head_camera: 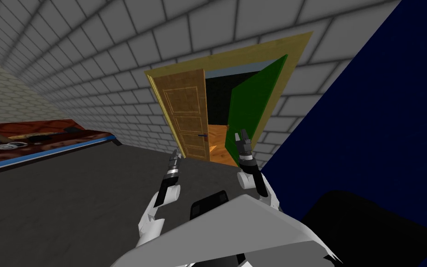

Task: Push the door open

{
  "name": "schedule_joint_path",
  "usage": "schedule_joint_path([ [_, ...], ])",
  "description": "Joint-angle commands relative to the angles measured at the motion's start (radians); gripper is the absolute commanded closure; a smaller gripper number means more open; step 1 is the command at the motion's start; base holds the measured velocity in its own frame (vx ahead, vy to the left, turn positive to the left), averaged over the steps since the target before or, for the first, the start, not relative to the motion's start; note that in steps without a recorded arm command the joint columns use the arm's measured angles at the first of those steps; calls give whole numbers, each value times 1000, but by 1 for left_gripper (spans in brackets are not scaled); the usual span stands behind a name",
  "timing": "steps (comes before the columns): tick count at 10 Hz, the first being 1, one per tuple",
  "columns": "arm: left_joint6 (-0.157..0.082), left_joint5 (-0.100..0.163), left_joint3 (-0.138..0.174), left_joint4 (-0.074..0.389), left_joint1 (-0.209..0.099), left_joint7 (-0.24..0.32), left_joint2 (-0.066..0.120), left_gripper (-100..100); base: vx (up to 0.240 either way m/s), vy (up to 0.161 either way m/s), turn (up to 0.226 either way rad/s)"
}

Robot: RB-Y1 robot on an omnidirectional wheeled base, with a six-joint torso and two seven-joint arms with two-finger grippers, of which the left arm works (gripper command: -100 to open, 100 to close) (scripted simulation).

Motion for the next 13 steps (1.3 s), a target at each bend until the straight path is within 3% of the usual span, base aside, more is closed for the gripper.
schedule_joint_path([
  [1, -1, 1, -5, 50, -38, 6, 3, -100, 88, 28, -66],
  [2, -1, 1, -5, 57, -38, 6, 3, -100, 68, 25, -30],
  [4, -5, 2, -11, 128, -88, 14, 7, -100, 59, 21, -68],
  [5, -5, 2, -11, 137, -88, 14, 7, -100, 56, 16, -27],
  [7, -10, 4, -18, 201, -138, 23, 11, -100, 72, 22, -55],
  [8, -10, 4, -18, 216, -138, 23, 11, -100, 61, 23, -34],
  [10, -15, 5, -24, 283, -188, 31, 12, -100, 64, 23, -64],
  [11, -15, 5, -24, 296, -188, 31, 12, -100, 61, 21, -24],
  [13, -20, 7, -30, 362, -238, 40, 14, -100, 68, 22, -59],
])
